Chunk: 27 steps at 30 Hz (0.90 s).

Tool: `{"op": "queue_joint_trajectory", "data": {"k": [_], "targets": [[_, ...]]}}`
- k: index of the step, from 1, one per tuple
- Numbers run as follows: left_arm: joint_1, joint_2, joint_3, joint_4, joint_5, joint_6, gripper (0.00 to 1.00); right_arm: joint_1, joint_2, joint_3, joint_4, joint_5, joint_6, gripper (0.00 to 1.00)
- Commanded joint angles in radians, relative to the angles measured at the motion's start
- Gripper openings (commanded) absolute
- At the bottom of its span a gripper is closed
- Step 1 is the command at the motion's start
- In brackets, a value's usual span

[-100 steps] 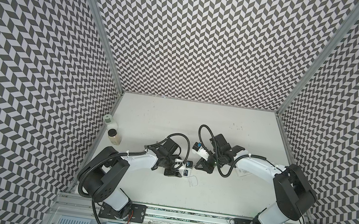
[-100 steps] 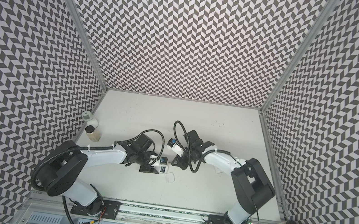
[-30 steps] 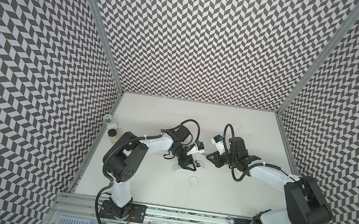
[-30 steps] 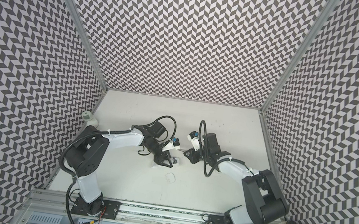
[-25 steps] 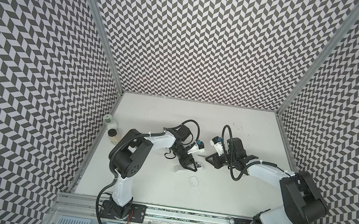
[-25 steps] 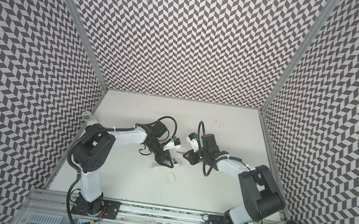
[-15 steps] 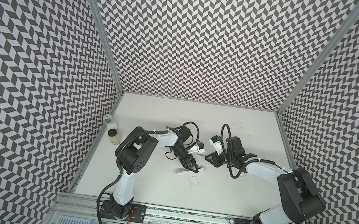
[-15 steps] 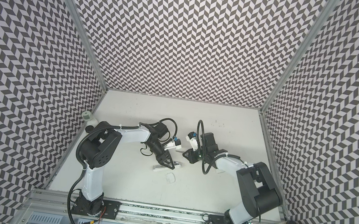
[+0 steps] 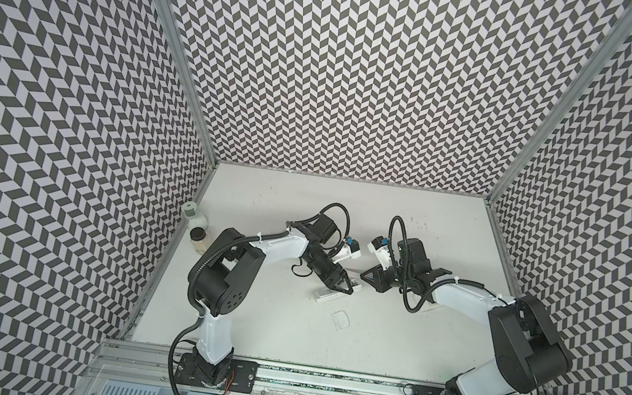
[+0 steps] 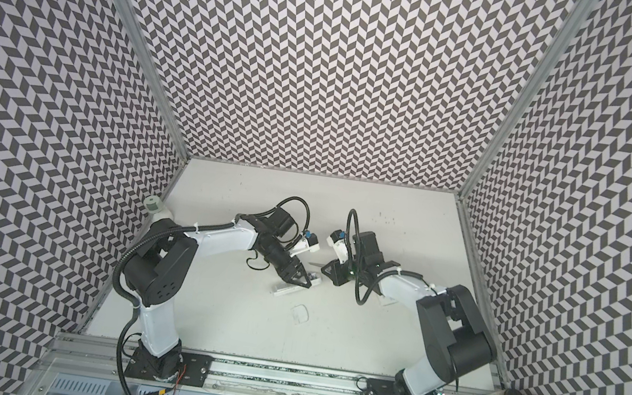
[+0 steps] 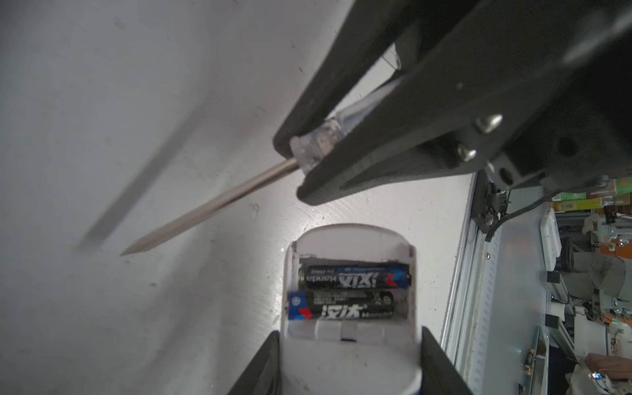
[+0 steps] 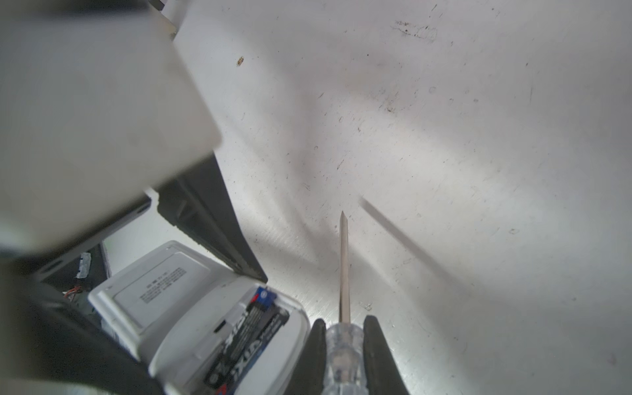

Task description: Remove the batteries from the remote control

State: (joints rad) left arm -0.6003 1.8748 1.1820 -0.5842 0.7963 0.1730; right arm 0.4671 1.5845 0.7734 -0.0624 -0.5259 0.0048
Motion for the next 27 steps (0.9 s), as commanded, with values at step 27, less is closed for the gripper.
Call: {"op": "queue_joint_trajectory", "data": {"k": [27], "targets": [[0.033, 0.052, 0.009, 0.003, 0.037, -0.143, 0.00, 0.001, -0.001, 0.032, -0.036, 0.019, -0.040, 0.00]]}}
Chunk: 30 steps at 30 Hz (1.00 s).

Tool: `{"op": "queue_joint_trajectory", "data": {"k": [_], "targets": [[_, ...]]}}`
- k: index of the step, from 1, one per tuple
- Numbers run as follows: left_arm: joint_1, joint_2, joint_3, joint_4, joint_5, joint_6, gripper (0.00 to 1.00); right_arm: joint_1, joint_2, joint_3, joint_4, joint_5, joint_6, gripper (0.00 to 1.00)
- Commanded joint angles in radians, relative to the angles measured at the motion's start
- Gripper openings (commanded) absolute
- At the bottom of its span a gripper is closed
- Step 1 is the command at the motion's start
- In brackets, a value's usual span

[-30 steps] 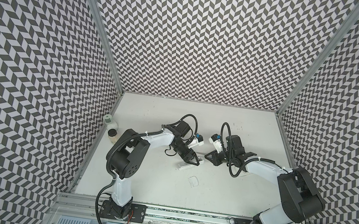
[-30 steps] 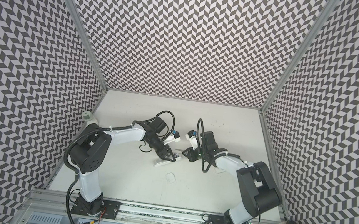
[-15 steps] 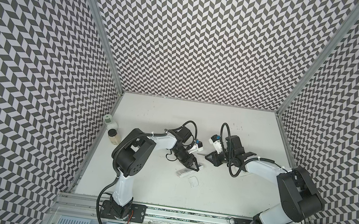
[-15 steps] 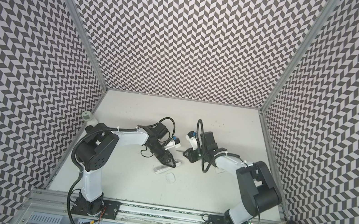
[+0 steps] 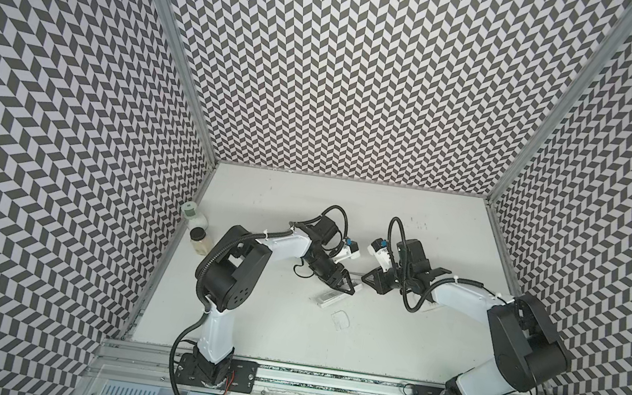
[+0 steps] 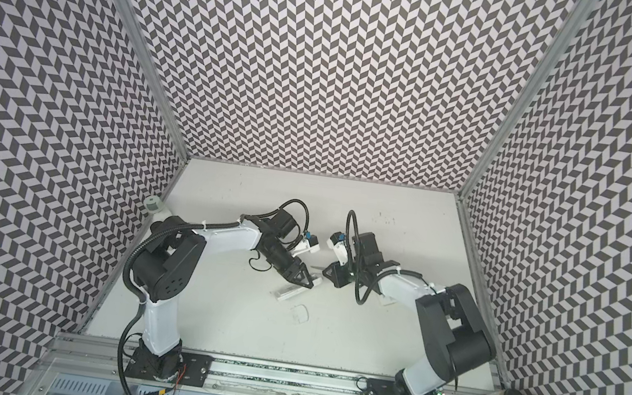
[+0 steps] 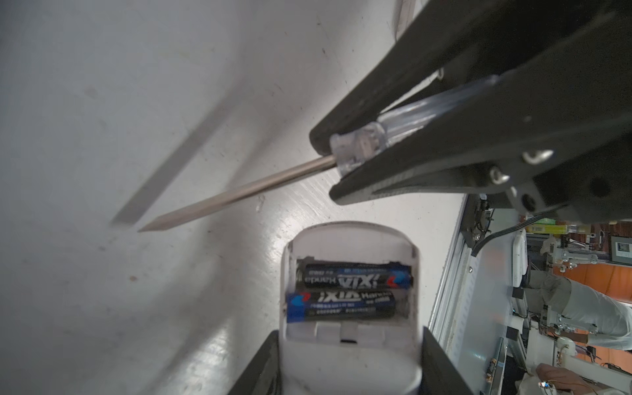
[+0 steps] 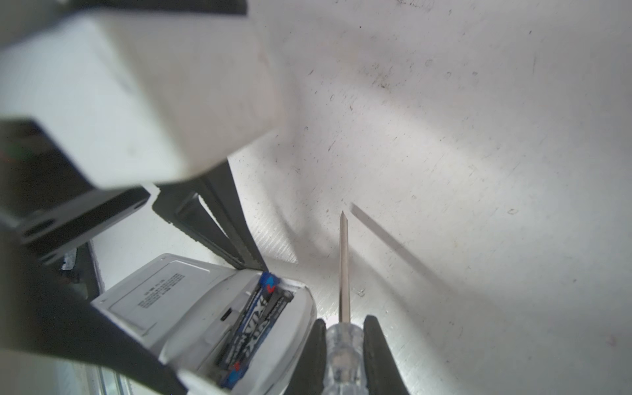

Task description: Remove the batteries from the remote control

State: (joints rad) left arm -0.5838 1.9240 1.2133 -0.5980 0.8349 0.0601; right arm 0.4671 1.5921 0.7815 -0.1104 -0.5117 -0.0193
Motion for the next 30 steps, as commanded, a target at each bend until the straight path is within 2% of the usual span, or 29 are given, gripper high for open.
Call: {"op": "queue_joint_trajectory", "data": {"k": [1, 3, 4, 5, 6, 8, 9, 10, 11, 12, 14, 20, 21, 23, 24, 25, 26, 28, 29, 30], "targets": [[0.025, -0.001, -0.035, 0.013, 0.035, -0.042, 0.00, -0.001, -0.013, 0.023, 0.016, 0.006, -0.013, 0.00], [0.027, -0.035, 0.004, -0.012, 0.193, -0.012, 0.00, 0.000, -0.015, 0.024, 0.012, 0.007, -0.017, 0.00], [0.021, -0.030, 0.013, -0.013, 0.179, 0.009, 0.00, 0.000, -0.014, 0.024, 0.009, 0.011, -0.018, 0.00], [0.024, -0.012, -0.009, 0.015, 0.151, -0.013, 0.00, -0.001, -0.015, 0.023, 0.010, 0.012, -0.016, 0.00], [0.037, 0.004, -0.048, 0.050, 0.170, -0.074, 0.00, -0.001, -0.015, 0.022, 0.010, 0.010, -0.013, 0.00], [0.064, -0.034, -0.066, 0.098, 0.391, -0.122, 0.00, 0.001, -0.019, 0.024, 0.009, 0.005, -0.013, 0.00], [0.068, -0.048, -0.057, 0.103, 0.374, -0.094, 0.00, 0.001, -0.022, 0.021, 0.010, 0.008, -0.013, 0.00], [0.050, -0.037, -0.044, 0.067, 0.163, -0.046, 0.00, -0.001, -0.024, 0.017, 0.011, 0.017, -0.016, 0.00], [0.032, -0.017, -0.053, 0.057, 0.002, -0.029, 0.00, -0.002, -0.024, 0.014, 0.009, 0.022, -0.017, 0.00], [0.033, -0.009, -0.071, 0.069, -0.092, -0.065, 0.00, -0.002, -0.020, 0.015, 0.004, 0.023, -0.018, 0.00], [0.068, -0.037, -0.080, 0.107, 0.075, -0.141, 0.00, -0.002, -0.024, 0.021, -0.003, 0.010, -0.019, 0.00], [0.133, 0.004, -0.131, 0.379, 0.355, -0.448, 0.00, -0.003, -0.025, 0.022, -0.020, 0.024, -0.024, 0.00], [0.148, 0.008, -0.128, 0.421, 0.352, -0.501, 0.00, -0.003, -0.035, 0.020, -0.016, 0.024, -0.019, 0.00], [0.182, 0.018, -0.100, 0.396, 0.244, -0.521, 0.00, -0.003, -0.043, 0.013, -0.011, 0.040, -0.017, 0.00], [0.206, 0.018, -0.103, 0.411, 0.234, -0.560, 0.00, -0.004, -0.038, 0.016, -0.019, 0.042, -0.023, 0.00], [0.223, 0.019, -0.131, 0.475, 0.260, -0.635, 0.00, -0.005, -0.031, 0.021, -0.026, 0.042, -0.026, 0.00], [0.237, 0.021, -0.190, 0.595, 0.322, -0.766, 0.00, -0.004, -0.025, 0.026, -0.034, 0.040, -0.025, 0.00], [0.233, 0.063, -0.330, 1.024, 0.467, -1.104, 0.00, -0.005, -0.025, 0.025, -0.023, 0.029, -0.014, 0.00], [0.225, 0.077, -0.366, 1.145, 0.485, -1.184, 0.00, -0.004, -0.026, 0.022, -0.013, 0.025, -0.007, 0.00], [0.217, 0.078, -0.324, 1.018, 0.477, -1.071, 0.00, -0.005, -0.025, 0.026, -0.010, 0.022, -0.006, 0.00]]}}
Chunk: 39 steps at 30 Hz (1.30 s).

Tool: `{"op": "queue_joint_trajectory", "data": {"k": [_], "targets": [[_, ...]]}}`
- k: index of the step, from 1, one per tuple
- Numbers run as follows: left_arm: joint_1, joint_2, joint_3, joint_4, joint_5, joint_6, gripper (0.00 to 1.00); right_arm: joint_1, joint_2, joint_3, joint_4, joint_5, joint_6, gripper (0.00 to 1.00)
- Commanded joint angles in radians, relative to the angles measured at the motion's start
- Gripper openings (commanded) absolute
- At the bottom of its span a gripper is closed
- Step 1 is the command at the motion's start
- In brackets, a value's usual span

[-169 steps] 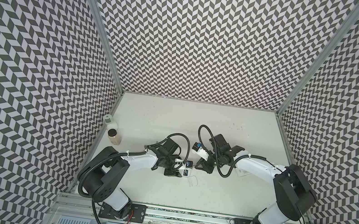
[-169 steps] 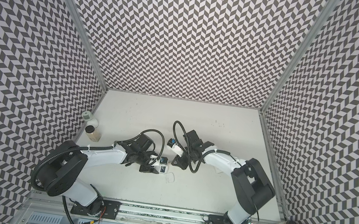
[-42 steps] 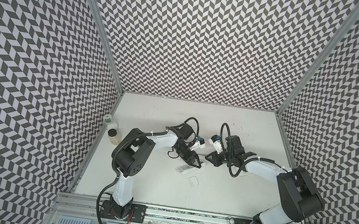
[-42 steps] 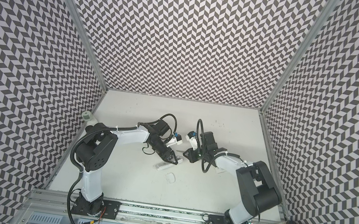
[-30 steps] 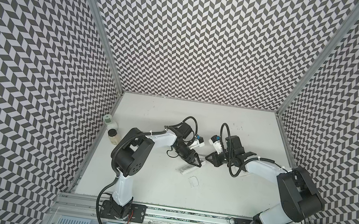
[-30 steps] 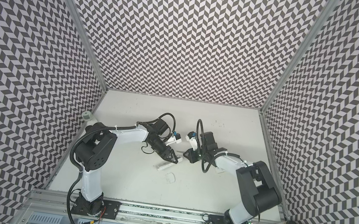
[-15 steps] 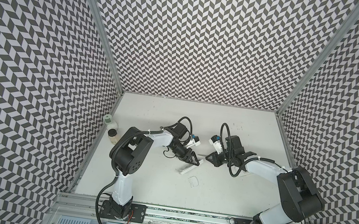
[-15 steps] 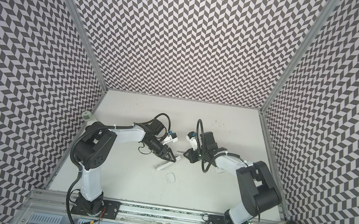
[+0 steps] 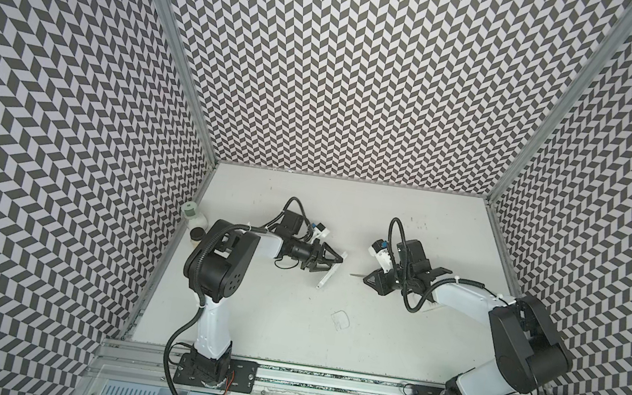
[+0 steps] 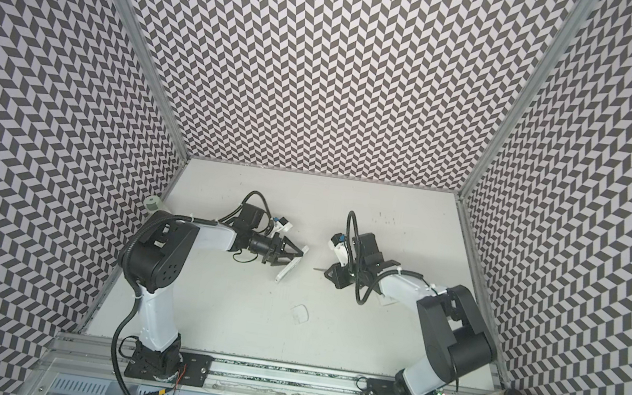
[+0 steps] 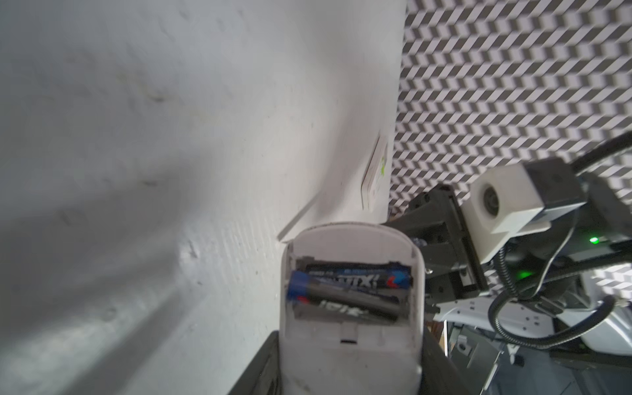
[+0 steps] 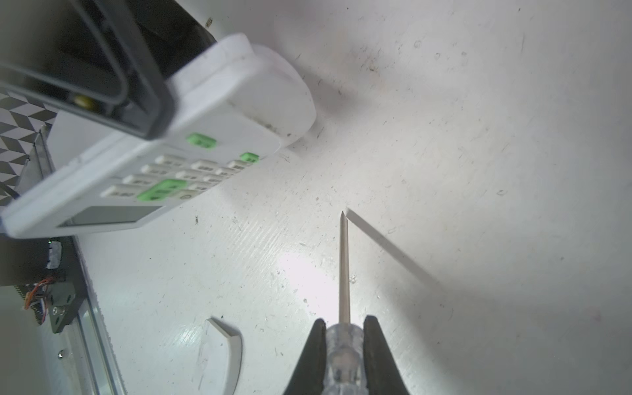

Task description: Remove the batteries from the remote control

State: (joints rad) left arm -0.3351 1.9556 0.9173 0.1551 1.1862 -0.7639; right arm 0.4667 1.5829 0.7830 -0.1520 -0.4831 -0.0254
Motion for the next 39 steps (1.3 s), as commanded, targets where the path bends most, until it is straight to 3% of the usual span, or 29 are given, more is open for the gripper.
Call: {"op": "queue_joint_trajectory", "data": {"k": [1, 2, 4, 7, 8, 11, 12, 15, 17, 20, 24, 31, 39], "targets": [[-0.038, 0.049, 0.036, 0.087, 0.115, -0.122, 0.00, -0.004, -0.012, 0.030, 0.026, -0.004, -0.002, 0.00], [-0.041, 0.044, 0.080, 0.008, 0.106, -0.066, 0.00, -0.004, -0.008, 0.039, 0.017, 0.000, -0.005, 0.00], [-0.039, 0.017, 0.072, 0.033, 0.097, -0.097, 0.00, -0.005, -0.012, 0.046, 0.007, 0.003, -0.004, 0.00], [-0.030, 0.023, -0.031, 0.391, 0.165, -0.387, 0.00, -0.004, -0.014, 0.041, 0.018, 0.004, -0.007, 0.00], [-0.023, 0.027, -0.032, 0.371, 0.156, -0.370, 0.00, -0.004, -0.004, 0.045, 0.011, 0.004, -0.013, 0.00], [-0.021, -0.007, 0.096, -0.049, 0.083, -0.006, 0.00, -0.003, 0.003, 0.062, -0.005, 0.002, -0.014, 0.00], [-0.022, -0.024, 0.120, -0.123, 0.059, 0.061, 0.00, -0.003, -0.008, 0.055, 0.009, 0.004, -0.007, 0.00], [-0.019, -0.060, 0.117, -0.124, 0.082, 0.082, 0.00, -0.003, -0.024, 0.049, 0.040, 0.034, 0.000, 0.00], [-0.007, -0.095, 0.139, -0.192, 0.060, 0.161, 0.00, -0.004, -0.028, 0.064, 0.049, 0.065, 0.011, 0.00], [0.025, -0.165, 0.200, -0.384, -0.067, 0.359, 0.00, -0.006, -0.039, 0.073, 0.111, 0.112, 0.039, 0.00], [0.082, -0.235, 0.285, -0.586, -0.393, 0.585, 0.00, -0.032, 0.032, 0.151, 0.193, 0.155, 0.079, 0.00], [0.150, -0.328, 0.220, -0.600, -0.700, 0.733, 0.00, -0.031, 0.230, 0.374, 0.242, 0.030, 0.143, 0.00], [0.136, -0.368, 0.096, -0.577, -0.856, 0.826, 0.00, 0.002, 0.145, 0.271, 0.273, -0.026, 0.147, 0.00]]}}
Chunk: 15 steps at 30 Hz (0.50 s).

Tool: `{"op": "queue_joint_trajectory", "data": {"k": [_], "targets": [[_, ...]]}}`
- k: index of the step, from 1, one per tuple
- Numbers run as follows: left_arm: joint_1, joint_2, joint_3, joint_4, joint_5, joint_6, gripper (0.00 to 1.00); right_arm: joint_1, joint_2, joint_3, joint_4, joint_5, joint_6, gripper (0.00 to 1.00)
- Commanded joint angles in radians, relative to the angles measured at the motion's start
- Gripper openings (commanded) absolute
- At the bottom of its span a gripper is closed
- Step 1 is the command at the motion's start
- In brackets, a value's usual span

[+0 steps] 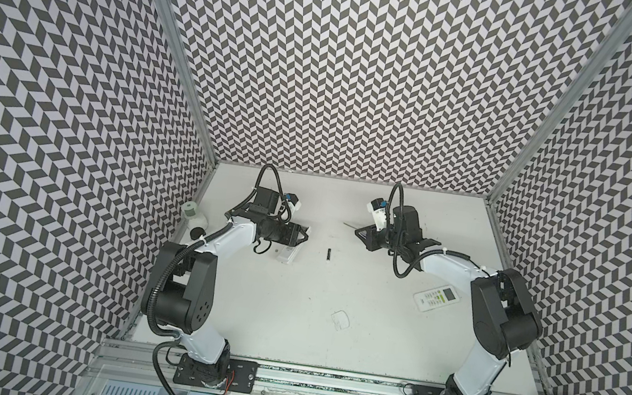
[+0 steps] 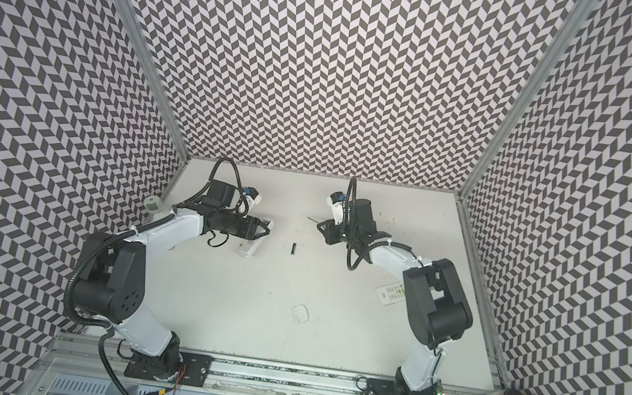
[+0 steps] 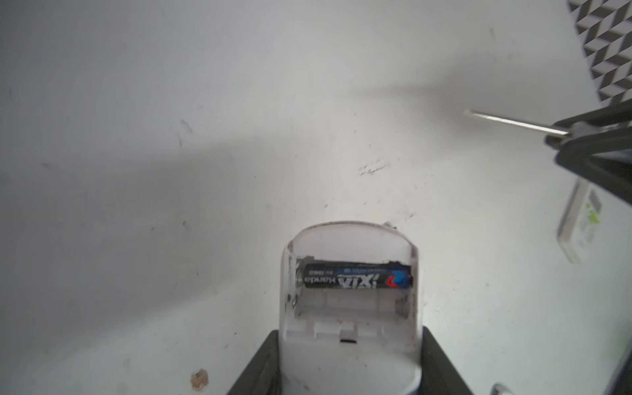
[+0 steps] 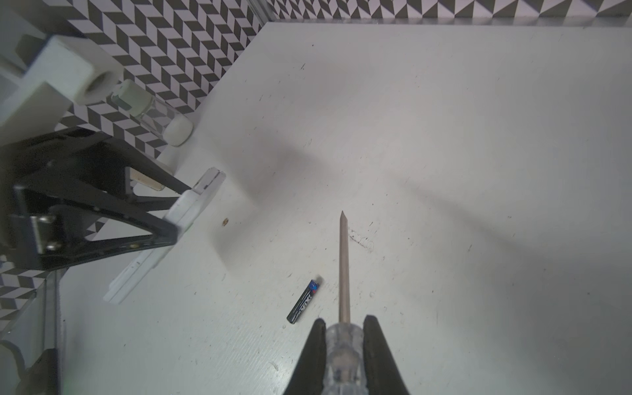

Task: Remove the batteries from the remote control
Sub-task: 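Lower the remote with the left gripper while the right gripper holds the screwdriver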

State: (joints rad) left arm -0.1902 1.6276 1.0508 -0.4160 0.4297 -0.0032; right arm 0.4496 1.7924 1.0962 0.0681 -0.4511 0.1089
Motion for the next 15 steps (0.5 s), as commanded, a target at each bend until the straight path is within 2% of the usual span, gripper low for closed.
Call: {"op": "queue_joint_trajectory", "data": {"k": [1, 4, 10, 13, 15], "targets": [[-0.012, -0.049, -0.068, 0.014, -0.101, 0.065, 0.00, 0.030, -0.078, -0.053, 0.053, -0.065, 0.004, 0.00], [-0.031, -0.061, -0.149, 0.068, -0.105, 0.057, 0.03, 0.078, -0.103, -0.074, 0.043, -0.059, -0.019, 0.00], [-0.106, -0.040, -0.197, 0.118, -0.162, 0.057, 0.10, 0.143, -0.081, -0.087, 0.047, -0.057, -0.019, 0.00], [-0.131, -0.025, -0.204, 0.125, -0.177, 0.057, 0.24, 0.172, -0.056, -0.070, 0.015, -0.051, -0.030, 0.00], [-0.133, -0.019, -0.209, 0.135, -0.178, 0.052, 0.42, 0.188, -0.053, -0.078, 0.016, -0.043, -0.031, 0.00]]}}
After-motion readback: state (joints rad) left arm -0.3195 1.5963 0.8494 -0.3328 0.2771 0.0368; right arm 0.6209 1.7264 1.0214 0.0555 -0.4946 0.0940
